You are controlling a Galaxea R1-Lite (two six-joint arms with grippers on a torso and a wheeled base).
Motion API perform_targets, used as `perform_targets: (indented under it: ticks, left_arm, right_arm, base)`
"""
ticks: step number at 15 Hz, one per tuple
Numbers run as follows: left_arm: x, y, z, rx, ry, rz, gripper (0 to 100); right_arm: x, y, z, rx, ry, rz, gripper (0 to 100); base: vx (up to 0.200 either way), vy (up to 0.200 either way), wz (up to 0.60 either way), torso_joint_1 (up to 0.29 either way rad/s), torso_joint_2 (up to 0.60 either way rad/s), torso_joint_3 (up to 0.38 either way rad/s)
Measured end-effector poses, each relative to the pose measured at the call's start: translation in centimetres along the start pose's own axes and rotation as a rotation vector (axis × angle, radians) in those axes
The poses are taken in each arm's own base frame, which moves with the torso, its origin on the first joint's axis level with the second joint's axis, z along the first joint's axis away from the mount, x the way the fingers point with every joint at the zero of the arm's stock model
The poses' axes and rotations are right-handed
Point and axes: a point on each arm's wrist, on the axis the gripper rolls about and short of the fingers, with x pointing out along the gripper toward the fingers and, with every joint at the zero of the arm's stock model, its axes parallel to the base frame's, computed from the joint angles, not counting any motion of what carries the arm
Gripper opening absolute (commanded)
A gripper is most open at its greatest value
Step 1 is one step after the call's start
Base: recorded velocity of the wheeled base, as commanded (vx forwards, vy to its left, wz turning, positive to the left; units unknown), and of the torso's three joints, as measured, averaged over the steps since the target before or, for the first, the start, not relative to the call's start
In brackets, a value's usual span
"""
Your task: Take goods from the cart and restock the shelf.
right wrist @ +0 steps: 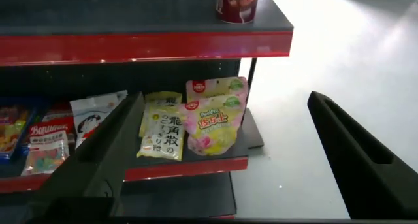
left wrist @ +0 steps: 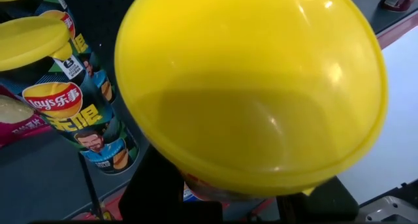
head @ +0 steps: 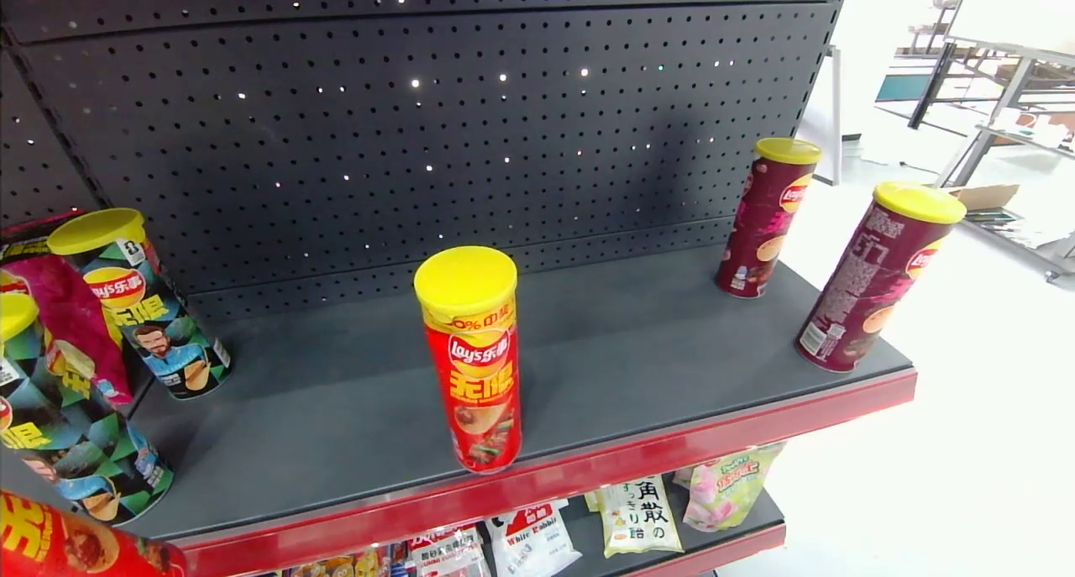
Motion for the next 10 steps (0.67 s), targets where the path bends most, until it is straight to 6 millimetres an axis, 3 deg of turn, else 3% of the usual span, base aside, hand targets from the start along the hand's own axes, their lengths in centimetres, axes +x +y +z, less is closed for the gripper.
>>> perform_targets:
  ticks: [8, 10]
  left_arm:
    - [-0.06, 0.0, 0.3, 0.002, -0.01, -0.005, 0]
    - [-0.08, -0.01, 0.28, 0.002, -0.01, -0.005, 0]
  right_arm:
    - [0.56, 0.09, 0.28, 0.005, 0.092, -0.242, 100]
    - [0.14, 0.43, 0.12, 0.005, 0.021, -0.132, 100]
  base:
    - [0.0, 0.0, 0.0, 0.0, 0.0, 0.0]
    - [0.0, 0.0, 0.0, 0.0, 0.0, 0.0]
